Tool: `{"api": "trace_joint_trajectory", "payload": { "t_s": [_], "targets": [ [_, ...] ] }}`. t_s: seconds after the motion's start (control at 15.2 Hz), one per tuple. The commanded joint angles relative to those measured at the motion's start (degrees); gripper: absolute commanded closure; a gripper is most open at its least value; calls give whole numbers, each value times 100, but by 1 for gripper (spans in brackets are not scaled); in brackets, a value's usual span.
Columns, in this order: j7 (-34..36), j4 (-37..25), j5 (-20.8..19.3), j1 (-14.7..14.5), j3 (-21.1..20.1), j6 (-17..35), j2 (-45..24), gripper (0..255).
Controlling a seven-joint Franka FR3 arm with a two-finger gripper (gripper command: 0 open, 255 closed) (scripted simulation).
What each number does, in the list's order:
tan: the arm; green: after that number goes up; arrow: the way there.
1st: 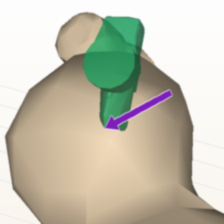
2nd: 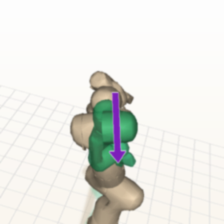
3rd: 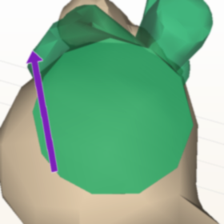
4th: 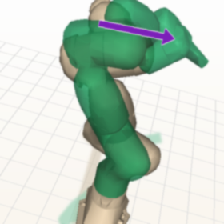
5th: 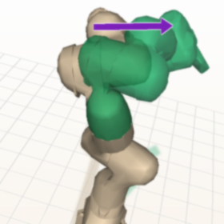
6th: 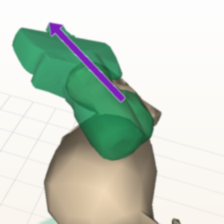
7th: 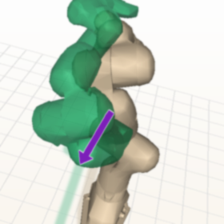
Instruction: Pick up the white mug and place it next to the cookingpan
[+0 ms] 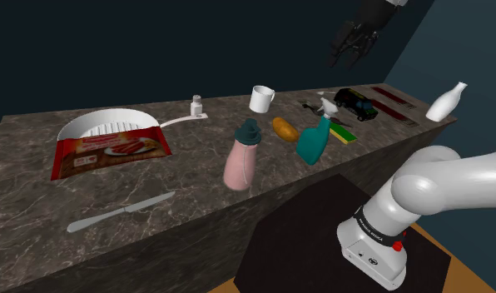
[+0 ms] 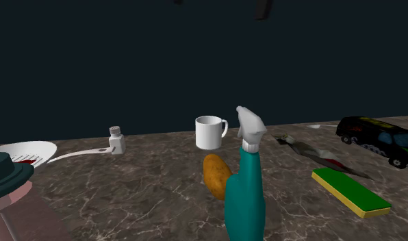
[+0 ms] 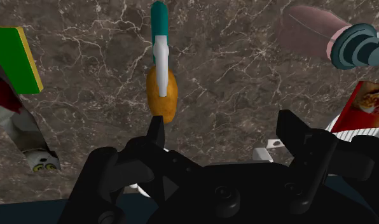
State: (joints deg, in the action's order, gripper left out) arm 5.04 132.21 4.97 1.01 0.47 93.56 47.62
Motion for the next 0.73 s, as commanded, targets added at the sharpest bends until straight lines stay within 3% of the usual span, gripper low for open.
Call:
{"api": "trace_joint_trajectory", "payload": {
  "t_s": [0.0,0.66],
  "targets": [
    [0,0,0,0,0,0,0,0],
    [19,-433,-131,109,-11,1355,-1988,0]
  ]
}}
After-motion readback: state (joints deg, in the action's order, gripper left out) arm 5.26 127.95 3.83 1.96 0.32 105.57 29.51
